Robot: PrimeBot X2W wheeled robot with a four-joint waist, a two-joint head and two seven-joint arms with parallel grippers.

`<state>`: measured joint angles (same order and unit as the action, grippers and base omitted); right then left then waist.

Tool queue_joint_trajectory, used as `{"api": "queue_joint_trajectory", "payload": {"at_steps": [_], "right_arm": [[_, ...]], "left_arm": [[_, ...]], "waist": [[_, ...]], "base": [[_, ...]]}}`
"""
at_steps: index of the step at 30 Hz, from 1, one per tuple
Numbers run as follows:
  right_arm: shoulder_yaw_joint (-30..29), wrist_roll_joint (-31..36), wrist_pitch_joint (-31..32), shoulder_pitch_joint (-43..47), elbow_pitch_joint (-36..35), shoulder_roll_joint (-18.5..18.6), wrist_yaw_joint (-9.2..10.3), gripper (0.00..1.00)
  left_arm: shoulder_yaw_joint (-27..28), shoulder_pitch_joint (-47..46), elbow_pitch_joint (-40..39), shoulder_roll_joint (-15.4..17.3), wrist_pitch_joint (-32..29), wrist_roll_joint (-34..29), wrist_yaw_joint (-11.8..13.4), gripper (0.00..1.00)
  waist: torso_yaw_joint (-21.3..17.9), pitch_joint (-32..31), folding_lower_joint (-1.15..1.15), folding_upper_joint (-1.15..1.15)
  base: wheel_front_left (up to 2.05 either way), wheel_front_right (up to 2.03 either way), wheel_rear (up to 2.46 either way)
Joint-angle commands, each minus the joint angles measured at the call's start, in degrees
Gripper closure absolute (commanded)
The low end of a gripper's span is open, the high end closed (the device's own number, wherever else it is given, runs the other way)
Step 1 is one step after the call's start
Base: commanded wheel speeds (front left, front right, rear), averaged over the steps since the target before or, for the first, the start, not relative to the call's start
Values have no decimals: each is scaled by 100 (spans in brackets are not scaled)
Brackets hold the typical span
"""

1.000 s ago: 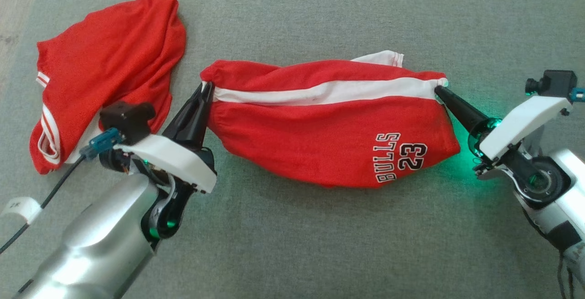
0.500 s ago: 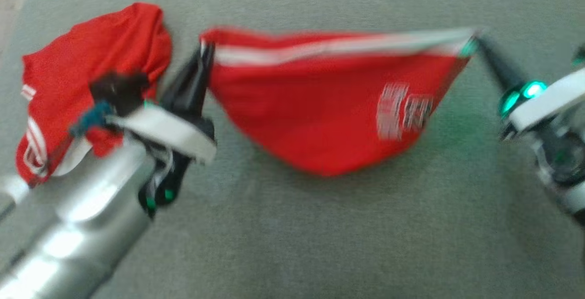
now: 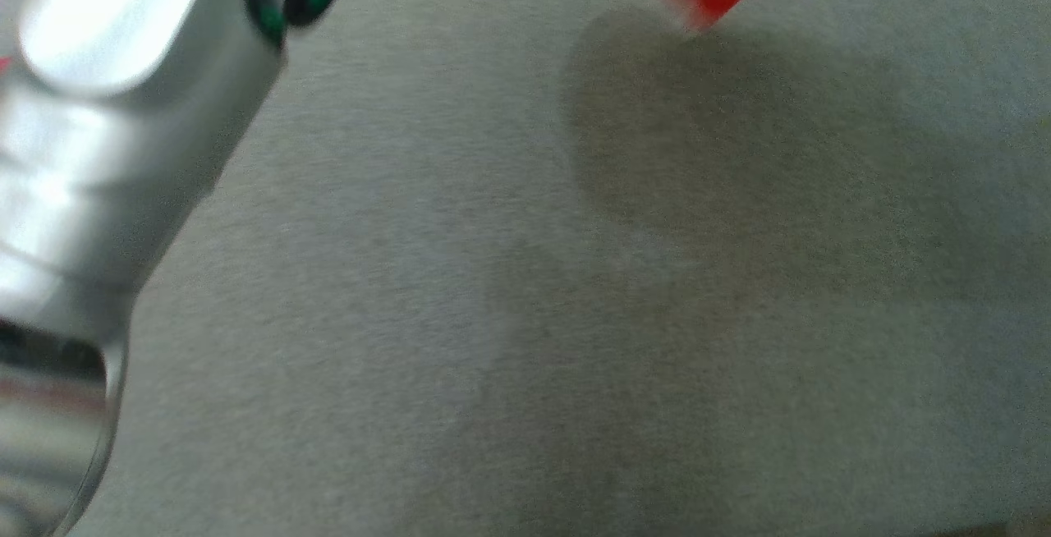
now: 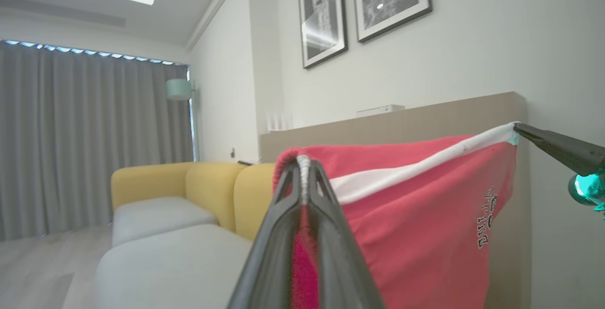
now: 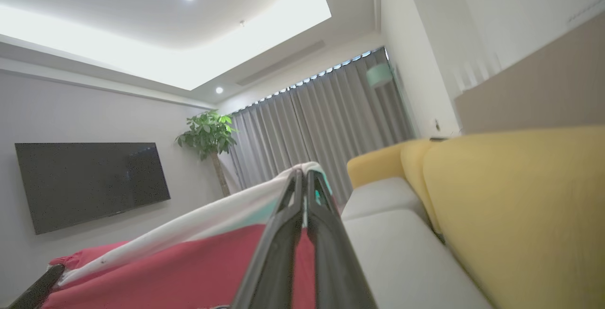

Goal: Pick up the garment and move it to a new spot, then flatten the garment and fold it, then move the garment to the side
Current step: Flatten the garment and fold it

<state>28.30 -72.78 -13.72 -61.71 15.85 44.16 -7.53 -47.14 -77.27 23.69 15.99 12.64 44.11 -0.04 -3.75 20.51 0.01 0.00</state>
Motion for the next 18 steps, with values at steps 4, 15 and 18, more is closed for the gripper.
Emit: {"api": "queue_joint_trajectory", "payload": {"at_steps": [4, 15, 18], "right_arm": [[-89, 254, -110, -254, -249, 218, 4, 100], [-126, 121, -126, 2179, -1361, 372, 4, 100], [-328, 170, -127, 3109, -1608, 264, 4, 100]], "left_arm": [[331, -489, 304, -111, 177, -157, -173, 100], [638, 2274, -229, 20, 234, -700, -374, 100], [826, 3446, -579, 56, 234, -834, -346, 100]], "waist": [[-464, 322, -1, 0], [-487, 202, -1, 0], [-491, 29, -1, 0]], "base": [[0, 0, 0], [0, 0, 0], [0, 0, 0]]}}
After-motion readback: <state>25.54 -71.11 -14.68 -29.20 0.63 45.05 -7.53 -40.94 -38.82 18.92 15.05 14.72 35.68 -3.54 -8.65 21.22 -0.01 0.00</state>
